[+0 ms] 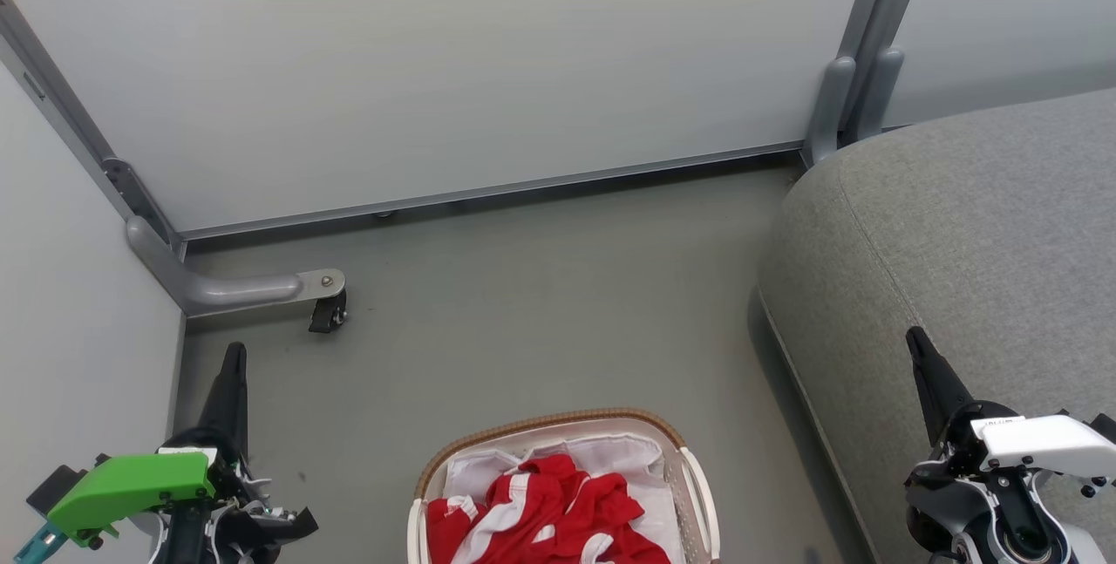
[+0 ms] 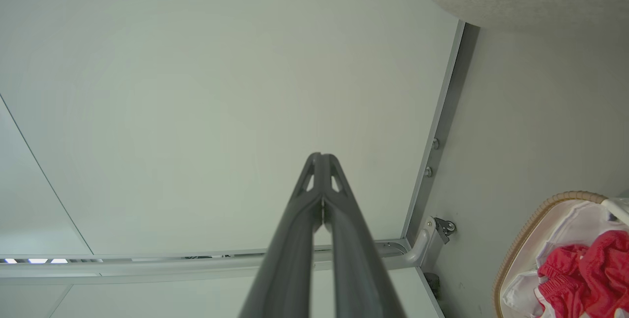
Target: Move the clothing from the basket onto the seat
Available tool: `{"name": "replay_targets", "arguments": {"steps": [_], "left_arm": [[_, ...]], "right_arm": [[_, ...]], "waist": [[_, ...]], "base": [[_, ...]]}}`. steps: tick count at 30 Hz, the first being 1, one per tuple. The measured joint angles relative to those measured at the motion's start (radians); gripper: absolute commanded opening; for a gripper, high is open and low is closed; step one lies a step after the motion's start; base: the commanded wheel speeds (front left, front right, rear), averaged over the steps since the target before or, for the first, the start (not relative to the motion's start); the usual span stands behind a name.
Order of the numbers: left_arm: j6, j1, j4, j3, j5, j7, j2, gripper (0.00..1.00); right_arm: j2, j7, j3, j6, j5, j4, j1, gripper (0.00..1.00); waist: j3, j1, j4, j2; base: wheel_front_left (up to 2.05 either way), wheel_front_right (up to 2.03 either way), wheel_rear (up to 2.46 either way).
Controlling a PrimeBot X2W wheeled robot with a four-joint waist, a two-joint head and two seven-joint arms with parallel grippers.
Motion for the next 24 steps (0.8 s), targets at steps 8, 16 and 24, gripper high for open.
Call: {"name": "replay_targets", "arguments": {"steps": [8, 16, 24], "left_arm": [[0.0, 0.0, 0.0, 0.0, 0.0, 0.0, 0.0, 0.0], [0.002, 0.032, 0.043, -0.006, 0.0, -0.001, -0.007, 1.0], [0.002, 0.041, 0.042, -0.044, 0.009, -0.04, -0.007, 1.0]], "right_arm": [[0.0, 0.0, 0.0, 0.0, 0.0, 0.0, 0.0, 0.0], [0.013, -0.001, 0.004, 0.0, 0.0, 0.042, 0.03, 1.0], [0.016, -0.037, 0.021, 0.0, -0.019, 0.048, 0.036, 1.0]], "waist": [[0.0, 0.0, 0.0, 0.0], [0.0, 0.0, 0.0, 0.0], [0.001, 0.0, 0.0, 0.0]], "base": [[0.0, 0.0, 0.0], [0.0, 0.0, 0.0], [0.0, 0.0, 0.0]]}}
